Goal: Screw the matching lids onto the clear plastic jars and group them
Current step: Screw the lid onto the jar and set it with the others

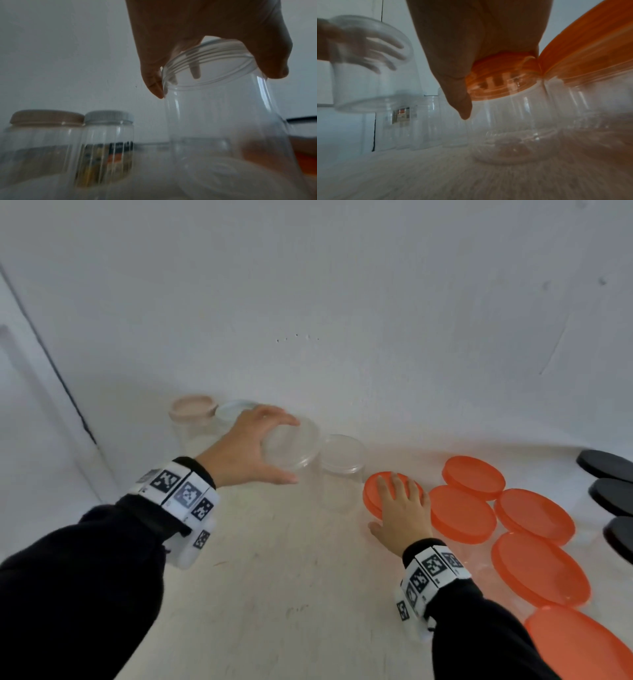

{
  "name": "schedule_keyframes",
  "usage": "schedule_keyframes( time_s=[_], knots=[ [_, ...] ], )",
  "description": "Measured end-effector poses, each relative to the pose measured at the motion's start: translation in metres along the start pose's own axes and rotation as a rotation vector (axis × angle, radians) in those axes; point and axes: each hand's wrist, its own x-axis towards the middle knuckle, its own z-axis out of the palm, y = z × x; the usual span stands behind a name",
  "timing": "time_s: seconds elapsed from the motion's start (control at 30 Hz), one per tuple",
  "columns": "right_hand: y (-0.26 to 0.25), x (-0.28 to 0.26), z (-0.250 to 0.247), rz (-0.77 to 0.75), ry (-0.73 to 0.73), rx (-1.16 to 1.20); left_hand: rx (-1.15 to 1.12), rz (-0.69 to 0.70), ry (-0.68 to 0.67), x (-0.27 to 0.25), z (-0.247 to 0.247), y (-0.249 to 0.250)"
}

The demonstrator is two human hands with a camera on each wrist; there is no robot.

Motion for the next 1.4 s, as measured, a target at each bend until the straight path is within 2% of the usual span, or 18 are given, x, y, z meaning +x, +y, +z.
schedule_keyframes(
  time_s=[0.17, 0.53, 0.87, 1.17, 1.4],
  knots=[
    [0.003, 0.012, 0.001, 0.016, 0.008, 0.001, -0.008, -0.033, 0.092, 0.036, -0.020, 0.013],
    [0.003, 0.022, 0.001, 0.045, -0.001, 0.017, 0.058, -0.098, 0.074, 0.108, -0.014, 0.011],
    [0.005, 0.029, 0.002, 0.052, 0.001, 0.017, 0.037, -0.162, 0.004, 0.115, 0.001, -0.001],
    [0.008, 0.045, 0.004, 0.071, -0.002, 0.006, 0.282, -0.142, -0.108, 0.125, -0.003, 0.017],
    [0.013, 0.059, 0.006, 0.074, 0.016, 0.031, 0.362, -0.110, -0.057, 0.126, 0.005, 0.013]
  ],
)
